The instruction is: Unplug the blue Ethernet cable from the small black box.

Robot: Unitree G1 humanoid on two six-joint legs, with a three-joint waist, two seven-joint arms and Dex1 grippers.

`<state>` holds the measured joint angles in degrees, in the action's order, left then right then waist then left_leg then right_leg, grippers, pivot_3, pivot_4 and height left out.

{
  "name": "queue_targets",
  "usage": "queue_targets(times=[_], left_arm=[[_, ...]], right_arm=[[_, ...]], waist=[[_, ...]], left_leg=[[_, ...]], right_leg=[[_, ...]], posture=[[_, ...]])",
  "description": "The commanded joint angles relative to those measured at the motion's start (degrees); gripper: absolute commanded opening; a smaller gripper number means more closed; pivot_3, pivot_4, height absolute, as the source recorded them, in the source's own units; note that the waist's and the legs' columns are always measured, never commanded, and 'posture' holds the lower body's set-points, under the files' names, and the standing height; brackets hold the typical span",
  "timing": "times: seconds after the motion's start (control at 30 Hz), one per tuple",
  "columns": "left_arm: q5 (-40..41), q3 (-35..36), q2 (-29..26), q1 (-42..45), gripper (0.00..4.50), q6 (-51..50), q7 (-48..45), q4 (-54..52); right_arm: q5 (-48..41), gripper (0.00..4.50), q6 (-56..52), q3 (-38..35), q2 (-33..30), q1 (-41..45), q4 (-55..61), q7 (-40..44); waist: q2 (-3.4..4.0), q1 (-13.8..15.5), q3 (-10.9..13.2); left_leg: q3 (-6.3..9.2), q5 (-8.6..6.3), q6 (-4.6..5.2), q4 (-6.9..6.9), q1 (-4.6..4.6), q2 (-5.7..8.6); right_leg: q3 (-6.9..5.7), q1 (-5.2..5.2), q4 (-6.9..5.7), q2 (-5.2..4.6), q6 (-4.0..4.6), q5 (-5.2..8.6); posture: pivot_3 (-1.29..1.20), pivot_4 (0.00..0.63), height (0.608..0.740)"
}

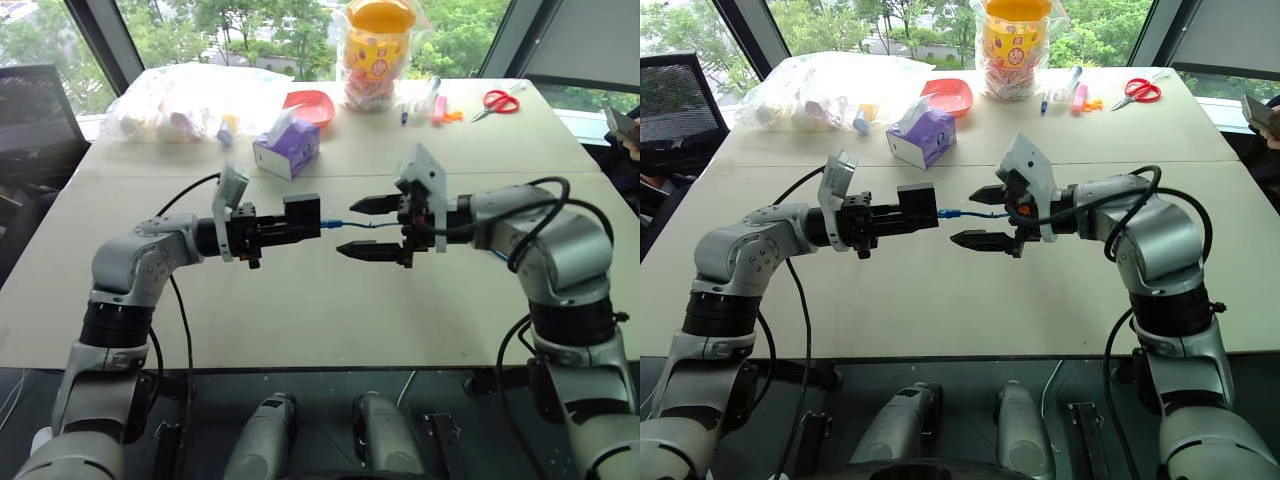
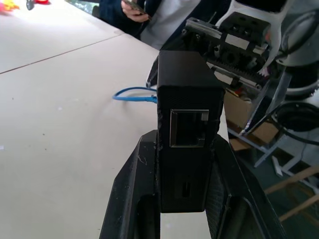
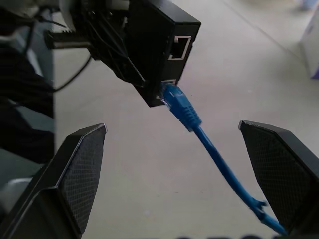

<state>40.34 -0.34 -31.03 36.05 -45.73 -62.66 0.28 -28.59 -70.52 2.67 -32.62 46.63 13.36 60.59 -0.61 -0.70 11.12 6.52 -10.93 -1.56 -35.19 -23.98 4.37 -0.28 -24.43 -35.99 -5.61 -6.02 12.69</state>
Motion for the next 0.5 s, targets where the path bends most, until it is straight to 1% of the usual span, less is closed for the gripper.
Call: queue_targets(times=[0.03,0.1,0.2,0.33,0.5], left_arm=[[0.6,0.7,-0.2,1.4,0.52,0.8,-1.1,-1.3],[0.6,0.6,-0.1,1.3,0.52,0.8,-1.3,-1.6],[0.3,0.4,-0.1,1.3,0.52,1.0,-1.6,-1.4],[0.0,0.4,-0.1,1.4,0.52,1.1,-1.8,-1.3],[-0.9,-0.2,-0.3,1.1,0.52,1.9,-2.1,-1.6]], right_arm=[[-4.9,4.44,-6.2,-2.6,2.0,3.8,-2.6,-1.9],[-6.1,4.44,-7.3,-2.4,2.8,4.8,-3.3,-2.9],[-6.6,3.65,-6.9,-0.8,3.3,5.2,-4.2,-4.4],[-7.3,1.65,-6.9,0.0,3.1,5.6,-5.2,-5.6],[-8.3,1.65,-6.5,0.6,2.5,6.2,-5.8,-5.9]], waist=[[0.0,0.0,0.0],[0.0,0.0,0.0],[0.0,0.0,0.0],[0.0,-0.1,0.0],[0.0,-0.1,0.0]], left_leg=[[-0.01,0.0,0.0,0.0,-0.02,0.0],[-0.01,0.0,0.0,0.0,-0.09,0.01],[-0.03,-0.01,0.01,0.01,-0.11,0.0],[-0.06,-0.01,0.01,0.01,-0.11,0.0],[-0.07,-0.01,0.01,0.01,-0.11,0.0]], right_leg=[[0.0,-0.02,0.01,0.0,0.0,0.0],[0.0,-0.07,0.02,0.0,-0.01,-0.01],[0.0,-0.11,0.01,0.0,-0.15,-0.08],[0.0,-0.11,0.01,0.0,-0.23,-0.13],[0.0,-0.12,0.0,0.0,-0.24,-0.13]], posture=[[0.0,0.15,0.74],[0.0,0.15,0.74],[0.0,0.15,0.74],[0.0,0.15,0.74],[0.0,0.15,0.74]])
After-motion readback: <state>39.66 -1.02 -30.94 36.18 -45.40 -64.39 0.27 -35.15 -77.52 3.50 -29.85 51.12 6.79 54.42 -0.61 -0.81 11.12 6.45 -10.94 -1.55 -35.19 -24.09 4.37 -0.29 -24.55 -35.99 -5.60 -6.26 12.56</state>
